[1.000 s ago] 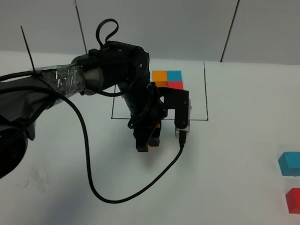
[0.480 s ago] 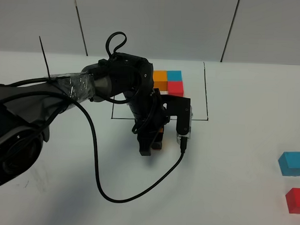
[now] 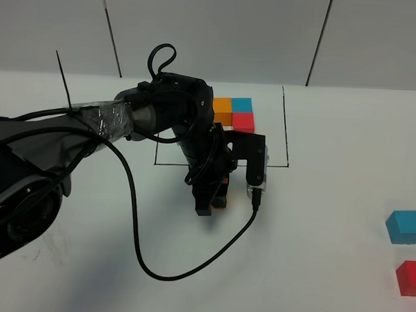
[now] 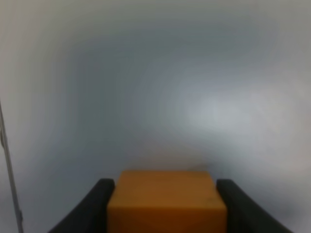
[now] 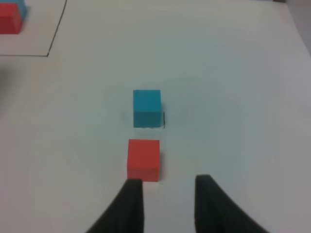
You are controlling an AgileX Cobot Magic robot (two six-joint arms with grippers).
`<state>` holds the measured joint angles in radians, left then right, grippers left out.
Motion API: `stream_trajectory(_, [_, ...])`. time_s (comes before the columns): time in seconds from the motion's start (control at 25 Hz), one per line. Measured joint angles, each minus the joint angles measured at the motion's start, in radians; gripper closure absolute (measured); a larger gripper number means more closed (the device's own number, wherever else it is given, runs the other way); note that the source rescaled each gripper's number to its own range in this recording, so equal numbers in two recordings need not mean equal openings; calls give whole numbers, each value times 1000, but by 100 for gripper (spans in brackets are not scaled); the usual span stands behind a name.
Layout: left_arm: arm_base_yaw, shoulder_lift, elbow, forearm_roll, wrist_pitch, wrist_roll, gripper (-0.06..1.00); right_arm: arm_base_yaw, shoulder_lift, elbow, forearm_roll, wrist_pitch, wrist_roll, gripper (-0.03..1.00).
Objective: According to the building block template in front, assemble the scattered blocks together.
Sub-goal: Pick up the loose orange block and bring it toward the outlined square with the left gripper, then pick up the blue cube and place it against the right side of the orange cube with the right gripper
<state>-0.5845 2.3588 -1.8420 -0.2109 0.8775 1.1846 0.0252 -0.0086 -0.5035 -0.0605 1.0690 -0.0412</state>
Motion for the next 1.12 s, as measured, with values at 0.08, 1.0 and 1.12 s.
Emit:
stream_trajectory(0.08, [0, 1, -1, -9, 14, -5, 93, 0, 0, 0, 0, 0, 0, 97])
stream_trajectory(1.0, [0, -215, -312, 276, 315, -533, -6, 0, 0, 0, 0, 0, 0, 97])
stream_trajectory(1.12, [0, -337, -327, 305, 316, -578, -6, 0, 0, 0, 0, 0, 0, 97])
